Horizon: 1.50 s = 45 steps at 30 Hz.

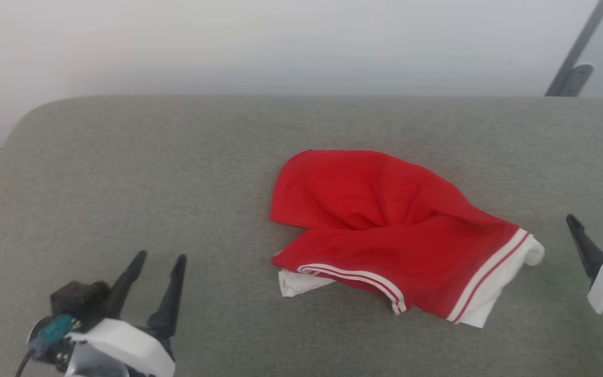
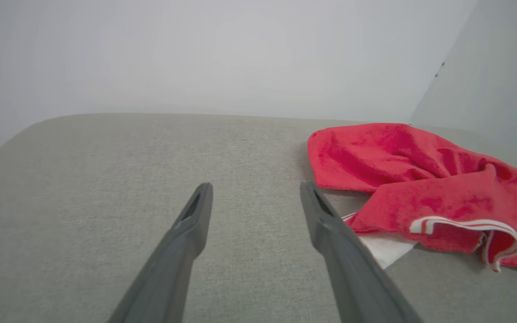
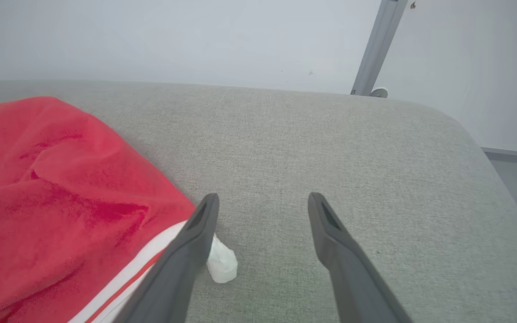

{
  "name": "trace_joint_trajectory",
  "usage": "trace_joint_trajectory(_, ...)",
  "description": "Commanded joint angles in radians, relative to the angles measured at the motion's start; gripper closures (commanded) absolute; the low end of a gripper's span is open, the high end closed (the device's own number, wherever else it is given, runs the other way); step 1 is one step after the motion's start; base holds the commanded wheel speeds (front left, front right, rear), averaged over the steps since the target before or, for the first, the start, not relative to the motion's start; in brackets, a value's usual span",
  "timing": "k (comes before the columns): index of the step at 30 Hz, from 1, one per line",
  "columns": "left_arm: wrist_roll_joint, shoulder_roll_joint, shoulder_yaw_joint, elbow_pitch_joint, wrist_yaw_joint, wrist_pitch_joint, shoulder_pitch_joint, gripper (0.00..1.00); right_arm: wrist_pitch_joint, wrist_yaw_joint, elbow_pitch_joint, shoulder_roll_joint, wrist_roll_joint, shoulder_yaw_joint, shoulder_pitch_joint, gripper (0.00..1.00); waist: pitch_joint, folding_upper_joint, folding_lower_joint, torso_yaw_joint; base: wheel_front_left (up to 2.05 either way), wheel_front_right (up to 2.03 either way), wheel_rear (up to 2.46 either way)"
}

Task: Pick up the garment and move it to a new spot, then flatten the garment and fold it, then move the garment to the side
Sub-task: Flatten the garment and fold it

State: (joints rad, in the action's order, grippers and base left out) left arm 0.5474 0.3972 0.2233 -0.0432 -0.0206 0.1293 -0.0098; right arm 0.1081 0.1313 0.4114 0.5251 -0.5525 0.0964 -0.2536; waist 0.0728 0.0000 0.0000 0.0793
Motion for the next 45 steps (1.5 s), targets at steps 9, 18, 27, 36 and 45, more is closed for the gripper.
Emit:
trace_joint_trajectory(9,0.073,0.016,0.084,0.017,0.071,-0.212,-0.081,0.0,-0.069,-0.001,-0.079,-0.068,0.088,-0.098,-0.008,0.0,0.014,0.0,0.0,-0.09,0.0,0.0,0.0)
trace_joint_trajectory(18,0.09,-0.004,0.15,-0.045,0.065,-0.358,-0.15,0.0,-0.157,-0.001,-0.141,-0.13,0.145,-0.153,0.005,0.0,0.058,0.0,0.0,-0.163,0.0,0.0,0.0)
trace_joint_trajectory(27,0.064,-0.027,0.196,-0.169,0.038,-0.441,-0.225,0.0,-0.236,-0.001,-0.163,-0.168,0.175,-0.162,-0.01,0.0,0.094,0.0,0.0,-0.204,0.0,0.0,0.0)
trace_joint_trajectory(36,0.024,-0.068,0.235,-0.353,0.021,-0.447,-0.318,0.52,-0.25,-0.001,-0.151,-0.177,0.179,-0.151,-0.021,0.0,0.111,0.0,0.0,-0.213,0.0,0.0,0.0)
trace_joint_trajectory(45,0.001,-0.048,0.238,-0.467,0.055,-0.379,-0.383,1.0,-0.262,-0.001,-0.129,-0.169,0.189,-0.158,-0.024,0.0,0.1,0.0,0.0,-0.191,0.0,0.0,0.0)
